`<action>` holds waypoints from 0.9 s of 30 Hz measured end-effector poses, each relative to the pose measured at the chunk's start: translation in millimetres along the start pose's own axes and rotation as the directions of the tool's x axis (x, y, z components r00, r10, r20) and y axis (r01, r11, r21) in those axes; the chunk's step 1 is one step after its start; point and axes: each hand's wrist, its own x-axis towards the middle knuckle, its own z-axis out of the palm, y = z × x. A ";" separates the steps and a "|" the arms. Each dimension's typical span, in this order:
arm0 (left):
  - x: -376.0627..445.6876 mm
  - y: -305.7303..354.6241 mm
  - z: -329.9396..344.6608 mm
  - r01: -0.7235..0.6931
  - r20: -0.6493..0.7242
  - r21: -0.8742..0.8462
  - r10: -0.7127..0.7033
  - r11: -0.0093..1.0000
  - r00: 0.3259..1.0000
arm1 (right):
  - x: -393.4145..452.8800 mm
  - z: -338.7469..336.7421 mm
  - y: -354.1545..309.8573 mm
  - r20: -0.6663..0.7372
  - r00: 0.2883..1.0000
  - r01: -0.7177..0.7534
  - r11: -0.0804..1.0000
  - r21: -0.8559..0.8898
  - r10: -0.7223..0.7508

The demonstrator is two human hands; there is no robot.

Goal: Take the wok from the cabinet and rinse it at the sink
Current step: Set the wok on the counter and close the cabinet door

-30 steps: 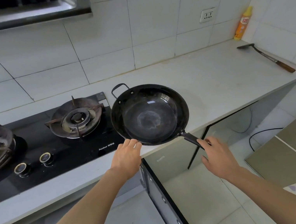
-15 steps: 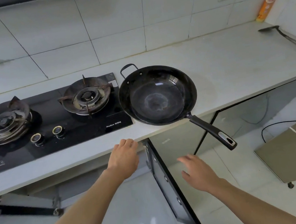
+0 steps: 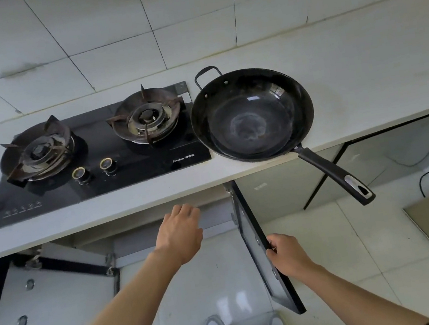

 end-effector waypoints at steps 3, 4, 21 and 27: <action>4.0 -7.6 3.9 -0.015 0.014 -0.009 0.015 1.000 1.000 | 3.0 5.4 -4.0 -0.044 0.999 -0.022 1.000 0.009 0.023; 5.2 -11.0 5.5 -0.021 0.021 -0.012 0.021 1.000 1.000 | 3.9 6.6 -6.0 -0.072 0.997 -0.029 1.000 -0.003 0.028; 40.9 -113.8 13.7 -0.203 -0.028 -0.040 0.202 0.978 0.979 | -2.6 44.9 -45.8 -0.329 0.928 -0.220 0.970 -0.101 0.176; 46.9 -122.1 19.7 -0.193 -0.034 -0.027 0.192 0.981 0.981 | -2.3 47.3 -47.7 -0.326 0.931 -0.210 0.971 -0.115 0.163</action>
